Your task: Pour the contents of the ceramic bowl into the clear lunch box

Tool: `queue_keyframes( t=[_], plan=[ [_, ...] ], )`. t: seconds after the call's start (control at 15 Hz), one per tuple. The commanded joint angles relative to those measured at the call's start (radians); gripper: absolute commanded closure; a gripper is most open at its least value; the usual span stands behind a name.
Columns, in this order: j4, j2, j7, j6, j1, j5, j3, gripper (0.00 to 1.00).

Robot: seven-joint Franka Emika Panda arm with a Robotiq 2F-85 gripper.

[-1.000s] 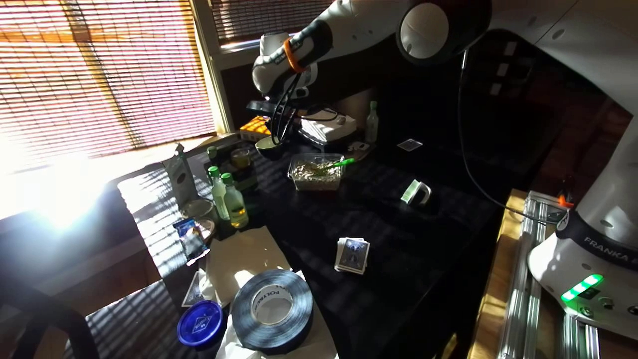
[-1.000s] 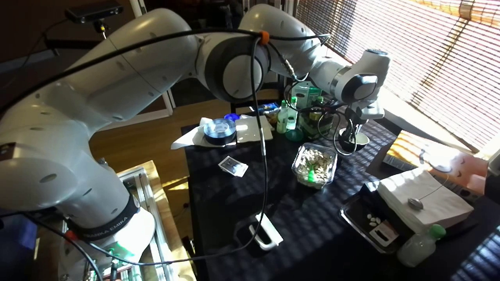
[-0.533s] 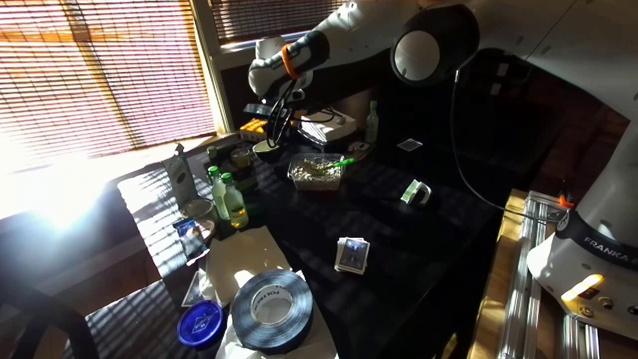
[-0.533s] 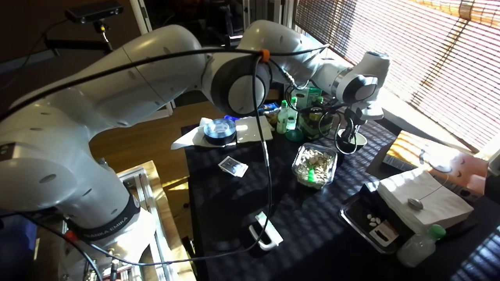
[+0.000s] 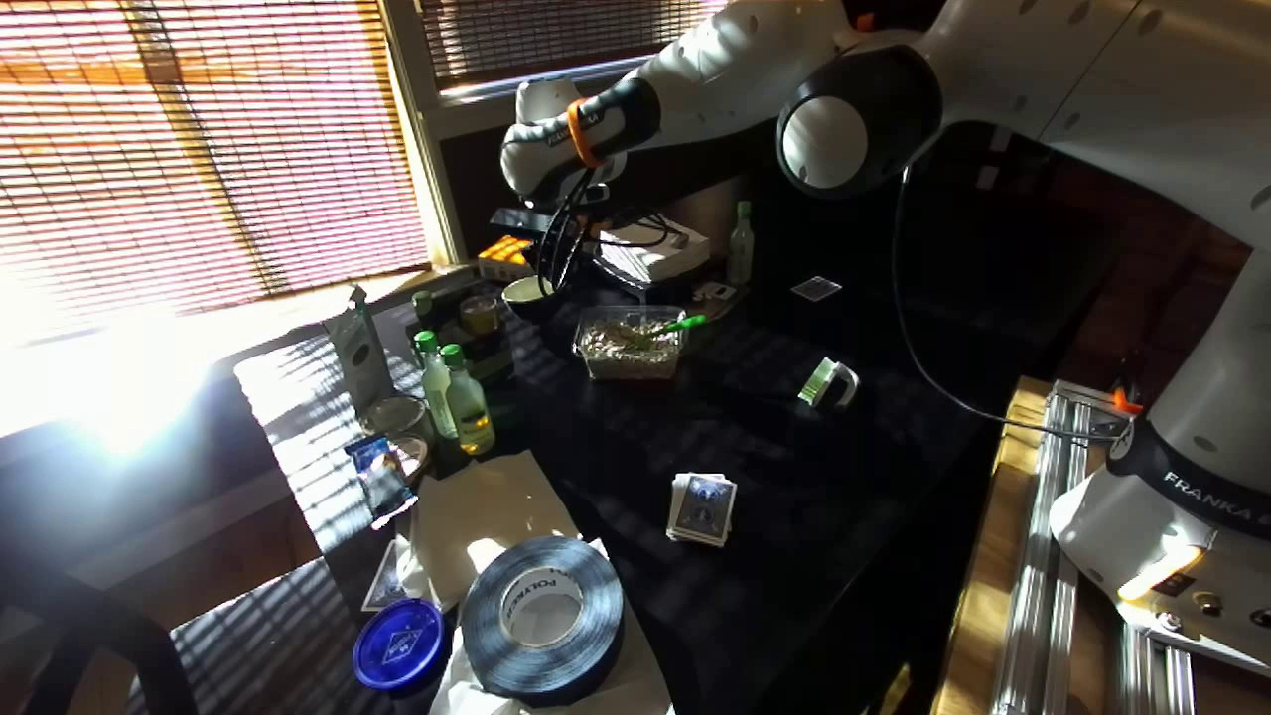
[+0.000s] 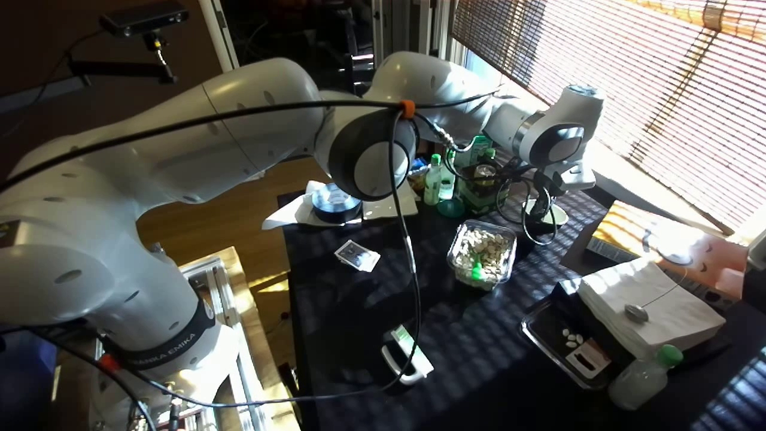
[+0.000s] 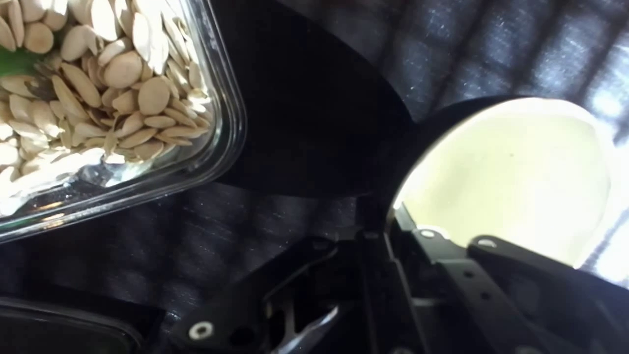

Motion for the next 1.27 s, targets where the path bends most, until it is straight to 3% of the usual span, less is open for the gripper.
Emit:
queue_keyframes(
  t=[0.0,0.4,0.47,0.67,0.93,1.07,1.13,1.2],
  plan=[
    [0.081,0.052,-0.049,0.006,-0.016,0.015,0.028,0.98],
    [0.105,0.073,-0.072,-0.012,-0.024,0.017,0.049,0.98],
    [0.102,0.065,-0.065,-0.021,-0.021,0.009,0.043,0.67],
    [0.069,0.011,-0.060,-0.030,-0.012,-0.013,0.020,0.54],
    [0.010,-0.087,-0.088,-0.050,0.011,-0.055,-0.022,0.25],
    [-0.031,-0.145,-0.170,-0.052,0.029,-0.098,-0.040,0.11],
    [0.055,-0.064,-0.113,-0.036,0.005,-0.058,-0.020,0.05],
    [0.054,-0.078,-0.121,-0.039,0.008,-0.061,-0.022,0.22]
  ],
)
